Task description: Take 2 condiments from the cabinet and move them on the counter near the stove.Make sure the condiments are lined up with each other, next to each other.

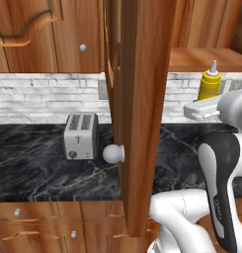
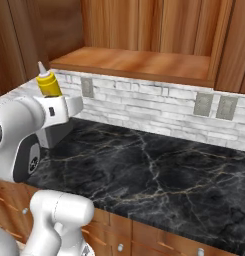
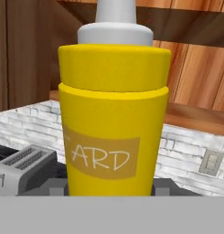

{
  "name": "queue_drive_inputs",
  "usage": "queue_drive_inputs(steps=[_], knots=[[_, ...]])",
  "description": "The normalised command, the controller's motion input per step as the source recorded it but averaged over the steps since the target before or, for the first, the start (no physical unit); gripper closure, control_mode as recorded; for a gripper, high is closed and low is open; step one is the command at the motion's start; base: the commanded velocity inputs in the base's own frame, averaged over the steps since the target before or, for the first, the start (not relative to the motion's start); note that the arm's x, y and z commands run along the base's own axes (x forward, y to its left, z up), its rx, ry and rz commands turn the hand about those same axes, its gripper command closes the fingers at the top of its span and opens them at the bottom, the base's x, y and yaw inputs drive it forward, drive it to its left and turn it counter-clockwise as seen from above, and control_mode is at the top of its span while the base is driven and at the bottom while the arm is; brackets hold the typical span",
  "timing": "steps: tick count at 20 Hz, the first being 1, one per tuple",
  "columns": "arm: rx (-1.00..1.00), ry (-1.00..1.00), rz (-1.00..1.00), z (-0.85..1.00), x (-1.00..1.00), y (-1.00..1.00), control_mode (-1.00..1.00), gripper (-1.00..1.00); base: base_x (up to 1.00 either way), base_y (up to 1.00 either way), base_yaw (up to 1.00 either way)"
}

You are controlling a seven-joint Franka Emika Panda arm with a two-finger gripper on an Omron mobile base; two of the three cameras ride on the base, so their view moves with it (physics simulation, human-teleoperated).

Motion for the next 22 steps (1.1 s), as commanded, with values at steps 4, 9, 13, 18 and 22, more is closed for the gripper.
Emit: queue_drive_inputs(steps=[4, 9, 13, 18, 22], knots=[[0.00, 0.00, 0.00, 0.00, 0.00, 0.00, 1.00, 1.00, -0.40, 0.00, 0.03], [0.00, 0.00, 0.00, 0.00, 0.00, 0.00, 1.00, 1.00, -0.82, 0.00, 0.03], [0.00, 0.00, 0.00, 0.00, 0.00, 0.00, 1.00, 1.00, -1.00, -0.06, -0.01], [0.00, 0.00, 0.00, 0.00, 0.00, 0.00, 1.00, 1.00, -1.00, -0.36, -0.17], [0.00, 0.00, 0.00, 0.00, 0.00, 0.00, 1.00, 1.00, -1.00, -0.48, -0.20]])
